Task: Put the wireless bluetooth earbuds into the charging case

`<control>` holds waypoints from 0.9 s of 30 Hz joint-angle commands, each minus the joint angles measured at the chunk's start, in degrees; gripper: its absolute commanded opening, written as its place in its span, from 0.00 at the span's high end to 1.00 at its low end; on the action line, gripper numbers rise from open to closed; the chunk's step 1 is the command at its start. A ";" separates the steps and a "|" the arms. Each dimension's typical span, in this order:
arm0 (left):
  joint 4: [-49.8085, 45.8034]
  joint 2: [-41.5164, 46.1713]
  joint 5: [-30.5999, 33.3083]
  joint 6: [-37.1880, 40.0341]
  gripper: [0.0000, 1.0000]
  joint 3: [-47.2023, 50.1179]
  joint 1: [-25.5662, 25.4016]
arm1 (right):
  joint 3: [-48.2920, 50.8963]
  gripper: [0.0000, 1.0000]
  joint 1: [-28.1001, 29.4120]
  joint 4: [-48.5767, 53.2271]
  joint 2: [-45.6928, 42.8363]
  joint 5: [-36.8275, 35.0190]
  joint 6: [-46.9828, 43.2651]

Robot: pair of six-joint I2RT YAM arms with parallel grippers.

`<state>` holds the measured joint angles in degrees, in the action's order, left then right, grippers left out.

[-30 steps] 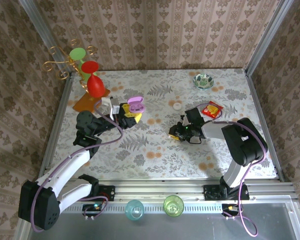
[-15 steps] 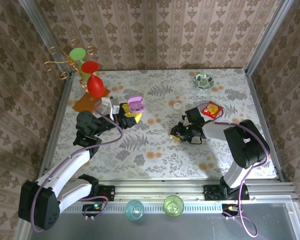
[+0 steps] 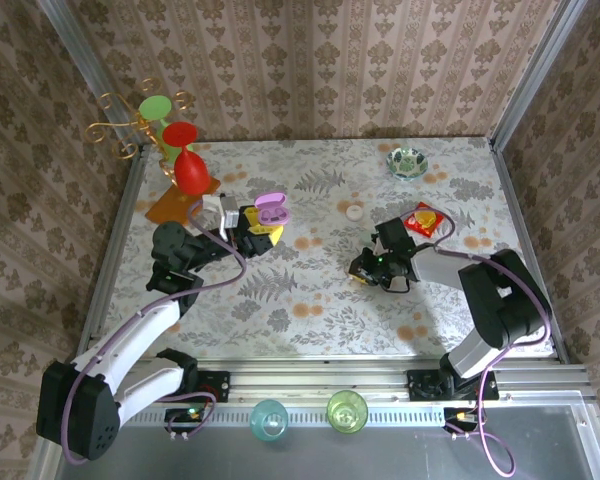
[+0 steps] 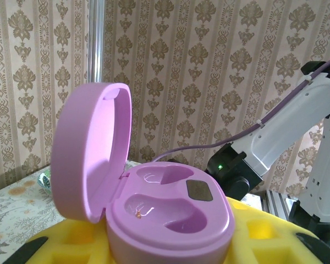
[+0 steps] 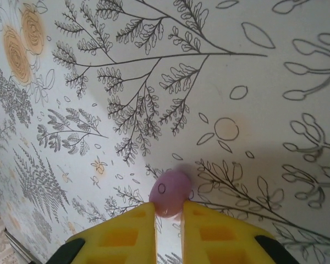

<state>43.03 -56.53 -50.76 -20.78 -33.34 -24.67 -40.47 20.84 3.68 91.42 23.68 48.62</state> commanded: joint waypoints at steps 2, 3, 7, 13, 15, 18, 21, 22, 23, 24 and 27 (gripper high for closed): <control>3.28 -0.83 0.00 0.26 0.76 -0.09 0.33 | 1.77 0.85 -1.13 3.78 -1.52 -3.61 -0.12; 3.58 -1.16 -0.20 0.05 0.76 -0.22 0.34 | 1.96 0.85 -1.28 3.99 -1.76 -3.58 -0.27; 4.01 -1.56 -0.39 -0.23 0.77 -0.49 0.35 | 2.45 0.85 -1.91 5.02 -2.23 -4.16 -1.04; 4.40 -1.56 -0.19 -0.59 0.77 -0.14 0.32 | 0.68 0.82 -1.95 7.26 -3.03 -3.86 -4.69; 4.52 -1.56 -0.16 -0.59 0.77 -0.14 0.32 | 0.67 0.79 -1.95 5.32 -4.26 -2.22 -6.38; 4.44 -1.41 -0.20 -0.63 0.77 -0.14 0.32 | -1.72 0.74 -2.02 7.61 -5.20 -2.84 -11.19; 4.43 -1.30 -0.13 -0.45 0.77 -0.01 0.32 | -4.98 0.66 -1.95 9.76 -4.43 -2.67 -16.39; 4.24 -1.27 -0.07 -0.39 0.77 0.02 0.32 | -6.03 0.63 -1.94 10.13 -3.60 -2.31 -17.58; 4.19 -1.30 0.02 -0.29 0.77 0.03 0.32 | -7.49 0.61 -1.95 10.73 -2.34 -1.92 -19.07; 4.22 -1.31 -0.02 -0.17 0.77 0.03 0.32 | -8.95 0.59 -1.96 11.34 -0.83 -1.54 -20.36; 4.57 -1.40 0.13 -0.22 0.77 0.10 0.32 | -12.51 0.56 -1.99 11.81 3.88 0.28 -22.24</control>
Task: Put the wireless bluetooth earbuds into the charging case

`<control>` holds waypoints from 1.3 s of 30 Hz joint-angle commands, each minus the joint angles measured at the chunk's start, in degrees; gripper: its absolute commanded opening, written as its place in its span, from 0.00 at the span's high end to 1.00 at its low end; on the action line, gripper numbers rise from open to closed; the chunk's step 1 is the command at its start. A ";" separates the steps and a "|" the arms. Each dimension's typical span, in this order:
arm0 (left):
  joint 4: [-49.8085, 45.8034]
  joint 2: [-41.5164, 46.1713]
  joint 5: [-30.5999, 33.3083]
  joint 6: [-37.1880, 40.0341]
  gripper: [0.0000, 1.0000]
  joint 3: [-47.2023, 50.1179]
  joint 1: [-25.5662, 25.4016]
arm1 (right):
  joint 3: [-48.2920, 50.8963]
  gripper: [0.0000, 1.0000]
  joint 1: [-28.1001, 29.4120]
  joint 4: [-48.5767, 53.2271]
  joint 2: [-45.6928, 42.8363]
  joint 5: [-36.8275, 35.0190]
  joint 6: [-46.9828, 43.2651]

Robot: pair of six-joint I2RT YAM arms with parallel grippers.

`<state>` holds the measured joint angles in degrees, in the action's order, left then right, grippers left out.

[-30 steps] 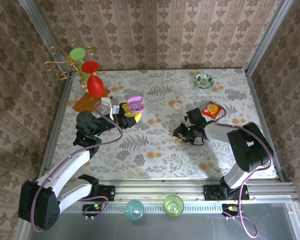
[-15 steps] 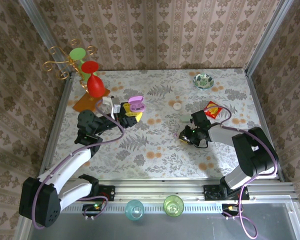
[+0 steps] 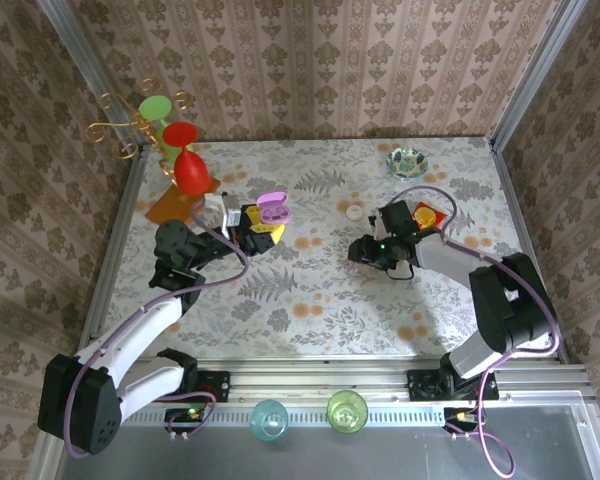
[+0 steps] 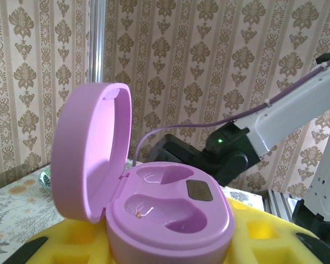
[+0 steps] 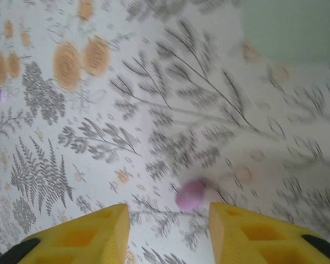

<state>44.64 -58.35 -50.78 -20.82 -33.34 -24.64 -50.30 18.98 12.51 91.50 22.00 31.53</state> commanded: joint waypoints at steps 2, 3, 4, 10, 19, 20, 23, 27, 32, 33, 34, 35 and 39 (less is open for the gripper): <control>2.86 0.56 0.07 -0.36 0.77 0.08 0.28 | -4.44 0.55 -0.10 2.60 6.36 3.29 -5.61; 2.59 0.73 0.06 -0.29 0.77 0.12 0.30 | -5.12 0.55 -0.13 2.57 7.48 3.79 -5.96; 2.22 0.94 0.05 -0.28 0.77 0.12 0.30 | -5.64 0.55 -0.11 2.96 8.42 3.93 -6.07; 0.01 2.61 0.58 0.67 0.77 0.47 0.30 | -3.67 0.55 -0.11 3.69 8.82 5.57 -6.70; 0.09 2.64 0.75 0.79 0.77 0.65 0.30 | 3.43 0.58 -0.07 1.69 2.75 10.41 -3.57; 0.09 2.50 0.69 0.86 0.77 0.56 0.30 | 3.73 0.58 0.00 1.34 1.64 10.91 -3.17; 0.66 1.94 0.67 0.82 0.77 0.43 0.30 | 3.69 0.59 0.03 2.45 -0.97 9.20 -3.64; 2.61 0.67 0.33 -0.17 0.77 0.38 0.30 | 0.29 0.58 0.02 7.60 -0.48 2.70 -7.45; 2.65 0.78 0.38 -0.24 0.77 0.38 0.30 | -3.80 0.57 0.03 9.19 3.38 2.51 -11.27; 2.56 0.81 0.47 -0.20 0.77 0.45 0.30 | -4.42 0.57 0.01 9.52 4.35 2.67 -12.34; 2.51 0.82 0.57 -0.22 0.77 0.43 0.30 | -5.17 0.57 0.00 9.92 5.32 2.68 -13.41; 2.47 0.84 0.60 -0.20 0.77 0.41 0.28 | -5.64 0.57 0.08 10.02 6.08 2.81 -14.21; 2.25 0.62 0.54 -0.20 0.77 0.12 0.30 | -6.92 0.57 0.04 9.90 9.38 5.22 -16.14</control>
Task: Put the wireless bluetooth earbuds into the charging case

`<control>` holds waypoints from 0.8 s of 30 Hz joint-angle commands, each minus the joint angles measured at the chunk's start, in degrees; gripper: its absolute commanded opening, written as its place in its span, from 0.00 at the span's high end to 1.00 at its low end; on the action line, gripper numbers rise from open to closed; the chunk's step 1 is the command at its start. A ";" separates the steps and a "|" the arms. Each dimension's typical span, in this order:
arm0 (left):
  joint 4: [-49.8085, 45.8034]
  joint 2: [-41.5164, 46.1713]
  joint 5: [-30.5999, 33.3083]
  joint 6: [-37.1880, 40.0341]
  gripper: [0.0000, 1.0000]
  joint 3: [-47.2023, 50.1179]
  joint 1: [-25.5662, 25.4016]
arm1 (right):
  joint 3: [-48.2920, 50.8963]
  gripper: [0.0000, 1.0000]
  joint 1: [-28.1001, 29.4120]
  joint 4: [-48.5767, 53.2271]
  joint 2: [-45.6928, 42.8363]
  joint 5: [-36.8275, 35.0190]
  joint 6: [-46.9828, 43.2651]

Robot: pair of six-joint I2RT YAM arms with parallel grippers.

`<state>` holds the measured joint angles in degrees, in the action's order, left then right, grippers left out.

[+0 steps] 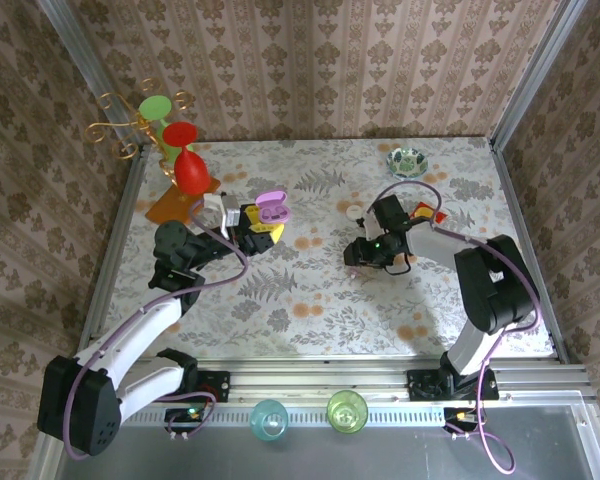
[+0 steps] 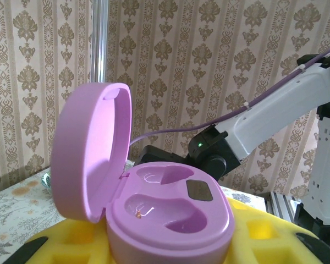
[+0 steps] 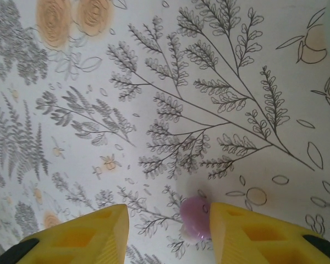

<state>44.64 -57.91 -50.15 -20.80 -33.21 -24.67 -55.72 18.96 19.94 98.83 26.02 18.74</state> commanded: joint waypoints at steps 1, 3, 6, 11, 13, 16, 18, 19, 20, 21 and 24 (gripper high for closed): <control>2.20 0.16 -0.15 -0.29 0.77 -0.10 0.32 | -1.75 0.57 0.07 2.58 2.71 2.05 -3.36; 2.12 0.12 -0.19 -0.27 0.77 -0.19 0.24 | -1.40 0.57 0.15 2.02 3.42 3.50 -3.46; 2.04 0.17 -0.19 -0.27 0.77 -0.22 0.23 | -0.09 0.58 0.16 1.49 3.33 4.30 -3.37; 2.09 -0.19 -0.18 -0.21 0.77 -0.43 0.14 | 2.29 0.60 0.18 0.20 2.07 5.61 -3.06; 2.20 -0.45 -0.28 -0.21 0.77 -0.61 0.14 | 2.84 0.62 0.11 -0.46 1.78 6.05 -2.71; 2.80 -0.95 -0.33 -0.40 0.77 -0.80 -0.03 | 2.87 0.64 0.11 -0.69 2.37 5.54 -2.57; 2.99 -1.11 -0.41 -0.54 0.77 -0.85 -0.17 | 2.61 0.67 0.11 -0.67 2.97 5.03 -2.32; 3.00 -1.15 -0.47 -0.55 0.77 -0.82 -0.16 | 2.49 0.69 0.11 -0.70 3.29 4.88 -2.17; 3.00 -1.11 -0.47 -0.55 0.77 -0.89 -0.24 | 2.41 0.71 0.15 -0.78 3.54 4.68 -2.05; 2.97 -1.08 -0.41 -0.53 0.77 -0.78 -0.25 | 2.36 0.72 0.12 -0.70 3.90 4.39 -1.96; 2.83 -0.80 -0.30 -0.54 0.77 -0.74 -0.25 | 2.13 0.77 0.13 -0.28 4.52 3.70 -2.04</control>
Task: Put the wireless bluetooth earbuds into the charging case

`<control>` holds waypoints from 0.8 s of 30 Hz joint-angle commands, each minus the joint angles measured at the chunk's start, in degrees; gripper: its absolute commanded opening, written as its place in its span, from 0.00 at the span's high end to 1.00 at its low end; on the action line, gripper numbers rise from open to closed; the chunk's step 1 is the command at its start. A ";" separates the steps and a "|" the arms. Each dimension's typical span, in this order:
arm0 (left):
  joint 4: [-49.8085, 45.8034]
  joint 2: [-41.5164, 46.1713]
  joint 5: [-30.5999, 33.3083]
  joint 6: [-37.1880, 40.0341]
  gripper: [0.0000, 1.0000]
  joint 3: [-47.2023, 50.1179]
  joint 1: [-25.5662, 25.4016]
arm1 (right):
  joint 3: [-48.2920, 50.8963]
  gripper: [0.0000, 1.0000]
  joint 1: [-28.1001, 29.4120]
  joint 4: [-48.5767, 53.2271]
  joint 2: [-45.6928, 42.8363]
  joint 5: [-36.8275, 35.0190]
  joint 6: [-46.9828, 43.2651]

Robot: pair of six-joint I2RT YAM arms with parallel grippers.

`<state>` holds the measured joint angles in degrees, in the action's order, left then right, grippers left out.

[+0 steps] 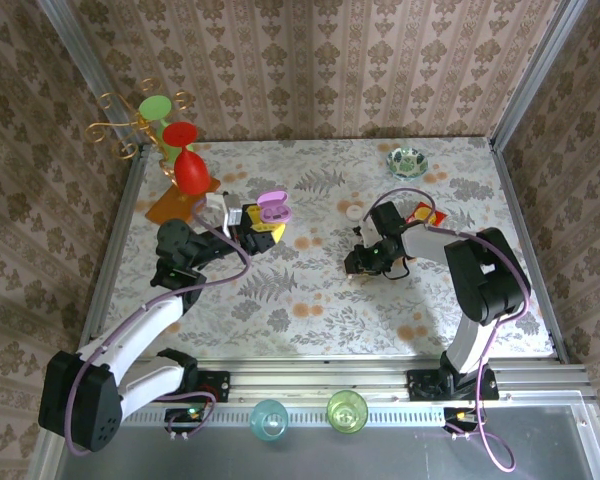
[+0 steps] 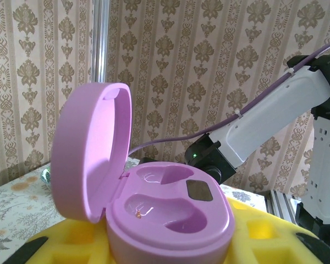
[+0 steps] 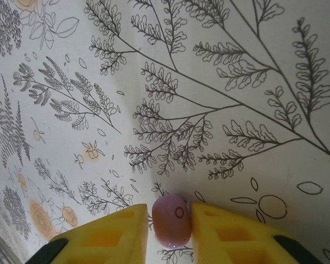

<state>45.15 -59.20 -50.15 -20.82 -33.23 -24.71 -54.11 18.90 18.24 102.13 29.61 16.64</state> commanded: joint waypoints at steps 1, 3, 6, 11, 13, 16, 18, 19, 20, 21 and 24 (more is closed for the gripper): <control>2.17 0.64 -0.37 -0.48 0.77 -0.69 -0.25 | 0.60 0.78 0.22 1.54 1.35 -0.04 -0.02; 1.84 0.86 -0.16 -0.31 0.77 -0.54 -0.22 | 0.75 0.80 0.22 1.62 1.49 -0.36 -0.09; 1.70 1.02 -0.06 -0.13 0.77 -0.51 -0.19 | 1.15 0.83 0.18 1.65 1.19 -0.59 0.12; 1.70 0.84 -0.12 -0.04 0.77 -0.60 -0.32 | 1.38 0.86 0.21 1.82 -1.12 -1.80 1.40; 1.75 0.71 -0.08 -0.09 0.77 -0.69 -0.34 | 1.55 0.86 0.28 2.07 -3.19 -3.64 2.81; 1.79 0.51 -0.11 0.16 0.77 -0.57 -0.34 | 1.32 0.86 0.96 4.11 -7.26 -10.20 5.86; 2.03 0.36 0.02 0.33 0.77 -0.30 -0.34 | -0.41 0.86 1.72 8.70 -9.03 -18.19 9.08; 2.43 0.23 0.06 0.20 0.77 -0.12 -0.39 | -1.20 0.86 2.39 10.52 -9.89 -21.61 10.15; 2.87 0.20 0.06 0.20 0.77 0.00 -0.37 | -1.73 0.86 3.26 11.83 -10.69 -25.96 11.55; 3.21 0.06 0.10 0.09 0.77 0.09 -0.36 | -2.47 0.87 4.40 13.94 -11.57 -29.72 12.85; 3.70 -0.38 -0.33 -0.06 0.77 0.10 -0.35 | -6.40 0.90 7.42 21.00 -11.77 -40.85 17.44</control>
<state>45.95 -59.22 -50.15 -20.80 -33.23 -24.71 -56.75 24.12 29.91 91.53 3.90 28.05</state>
